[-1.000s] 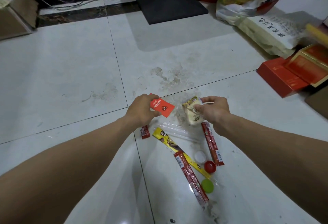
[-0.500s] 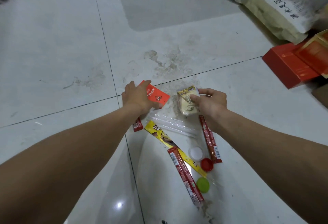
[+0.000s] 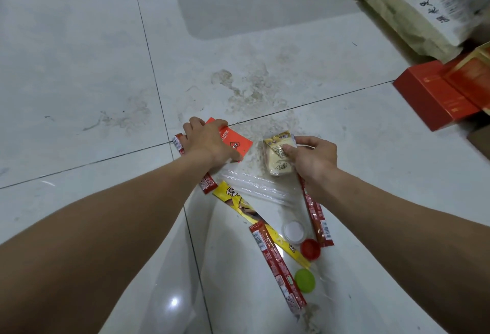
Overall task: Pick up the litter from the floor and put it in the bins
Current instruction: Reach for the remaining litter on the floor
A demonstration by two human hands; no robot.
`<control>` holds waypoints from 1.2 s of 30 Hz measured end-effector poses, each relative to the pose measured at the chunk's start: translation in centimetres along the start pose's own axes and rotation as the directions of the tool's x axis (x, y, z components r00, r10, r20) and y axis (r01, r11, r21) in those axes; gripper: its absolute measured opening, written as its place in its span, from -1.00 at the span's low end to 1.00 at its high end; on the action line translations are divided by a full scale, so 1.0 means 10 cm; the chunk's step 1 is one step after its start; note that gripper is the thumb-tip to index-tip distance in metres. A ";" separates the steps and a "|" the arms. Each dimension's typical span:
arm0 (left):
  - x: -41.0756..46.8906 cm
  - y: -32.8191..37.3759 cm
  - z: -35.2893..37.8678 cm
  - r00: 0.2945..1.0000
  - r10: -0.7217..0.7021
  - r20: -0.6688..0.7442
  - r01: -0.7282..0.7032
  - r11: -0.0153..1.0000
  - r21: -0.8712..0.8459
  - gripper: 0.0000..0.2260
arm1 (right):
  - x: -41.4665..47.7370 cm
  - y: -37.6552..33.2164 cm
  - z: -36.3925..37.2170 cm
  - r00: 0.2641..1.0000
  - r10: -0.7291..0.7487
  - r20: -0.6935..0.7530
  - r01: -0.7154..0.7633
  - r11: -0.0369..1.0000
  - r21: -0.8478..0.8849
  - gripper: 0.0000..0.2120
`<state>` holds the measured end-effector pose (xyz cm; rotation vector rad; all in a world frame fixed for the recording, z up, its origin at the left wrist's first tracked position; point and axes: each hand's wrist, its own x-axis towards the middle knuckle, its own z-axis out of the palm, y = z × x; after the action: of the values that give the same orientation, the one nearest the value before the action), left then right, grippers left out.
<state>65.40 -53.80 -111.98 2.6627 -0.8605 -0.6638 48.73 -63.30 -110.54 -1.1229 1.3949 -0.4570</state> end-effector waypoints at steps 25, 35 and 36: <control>-0.04 -0.19 -0.14 0.994 -0.053 -0.098 -0.011 0.832 -0.554 -0.43 | -0.11 -0.07 0.03 1.000 -0.021 0.023 0.021 1.000 -0.021 -0.78; -0.37 -0.23 -0.60 0.993 -0.035 -0.114 -0.057 0.704 -0.708 -0.47 | -0.44 -0.41 0.12 0.991 -0.113 0.071 0.112 0.994 0.017 -0.78; -0.42 -0.23 -0.67 0.991 -0.034 -0.130 -0.069 0.701 -0.710 -0.46 | -0.49 -0.45 0.14 0.987 -0.136 0.084 0.135 0.991 0.018 -0.78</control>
<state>66.87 -48.73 -105.65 1.9486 -0.4461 -0.6355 50.67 -60.85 -104.49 -1.2181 1.2457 -0.5083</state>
